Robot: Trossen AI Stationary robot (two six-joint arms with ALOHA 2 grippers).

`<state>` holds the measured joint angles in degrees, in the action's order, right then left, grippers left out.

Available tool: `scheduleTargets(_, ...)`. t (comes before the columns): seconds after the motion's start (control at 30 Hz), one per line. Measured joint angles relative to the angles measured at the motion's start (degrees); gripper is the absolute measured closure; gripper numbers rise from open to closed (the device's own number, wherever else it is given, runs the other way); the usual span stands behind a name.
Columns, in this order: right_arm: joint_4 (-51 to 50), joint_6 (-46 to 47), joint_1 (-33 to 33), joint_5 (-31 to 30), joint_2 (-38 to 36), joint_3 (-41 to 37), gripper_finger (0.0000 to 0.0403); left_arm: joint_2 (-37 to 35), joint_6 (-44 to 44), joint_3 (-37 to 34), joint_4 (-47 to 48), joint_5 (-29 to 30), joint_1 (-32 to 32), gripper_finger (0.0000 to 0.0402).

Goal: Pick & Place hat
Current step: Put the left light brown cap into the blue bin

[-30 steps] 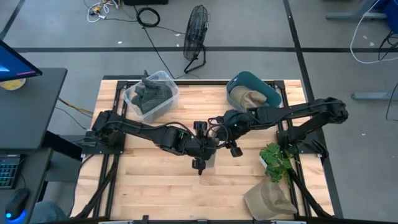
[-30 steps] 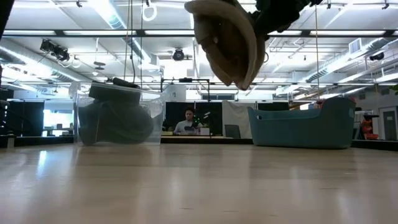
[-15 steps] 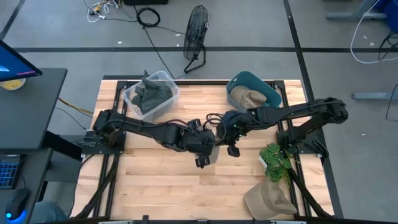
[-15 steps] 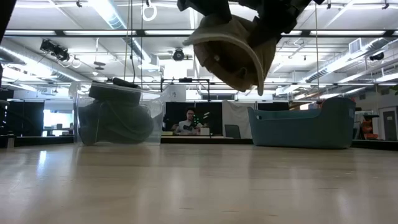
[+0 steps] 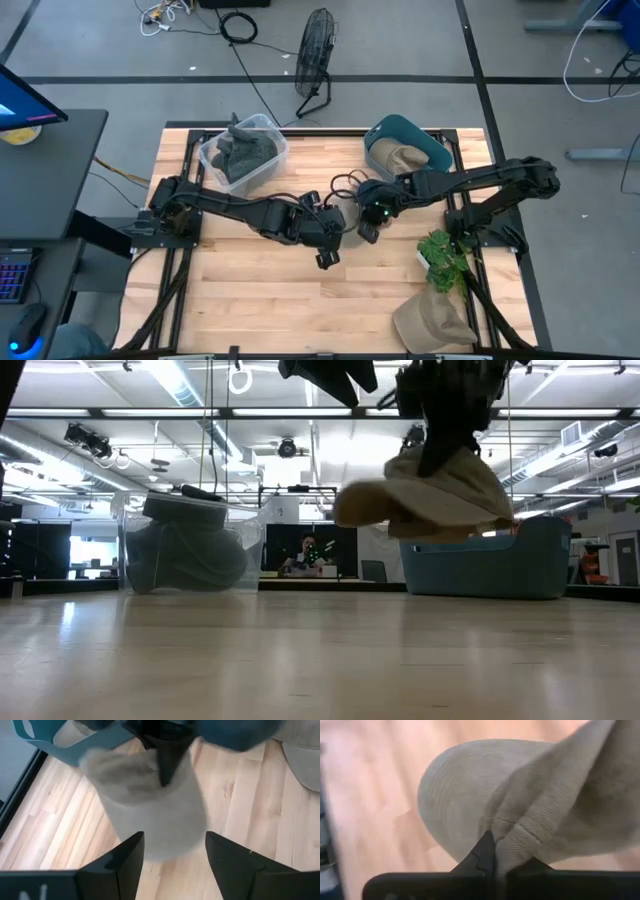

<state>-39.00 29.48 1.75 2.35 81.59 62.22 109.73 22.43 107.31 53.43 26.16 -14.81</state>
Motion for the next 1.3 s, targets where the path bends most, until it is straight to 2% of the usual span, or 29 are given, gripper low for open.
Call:
scheduleTargets(0.2, -3.46, 9.47, -6.17, -8.95, -3.63, -0.02, 0.0396, 0.0, 1.72, 0.0, -0.03, 0.09, -0.23, 0.0184)
scheduleTargets(0.37, -3.49, 12.23, -13.83, -14.65, -9.78, -0.02, 0.0395, 0.0, 2.92, 0.0, -0.08, 0.14, -0.68, 0.0191)
scheduleTargets(0.53, -6.03, 13.81, -22.94, -23.62, -14.29, 0.0, 0.0394, 0.0, 2.92, 0.0, -0.07, 0.11, -0.89, 0.0193)
scheduleTargets(0.7, -9.91, 19.61, -32.62, -23.42, -14.5, -0.02, 0.0394, 0.0, 2.94, 0.0, -0.12, 0.14, -0.74, 0.0193)
scheduleTargets(0.8, -12.16, 21.21, -35.73, -20.26, -13.15, -0.01, 0.0394, 0.0, 2.94, 0.0, -0.4, 0.15, -0.72, 0.0193)
scheduleTargets(0.97, -16.0, 24.68, -38.1, -19.71, -9.71, -0.02, 0.0394, 0.02, 2.94, 0.0, -0.37, 0.15, -0.7, 0.0193)
scheduleTargets(1.3, -13.24, 25.76, -38.46, -19.3, -1.07, -0.02, 0.0381, 0.02, 2.95, 0.0, -0.45, 0.14, -0.7, 0.0193)
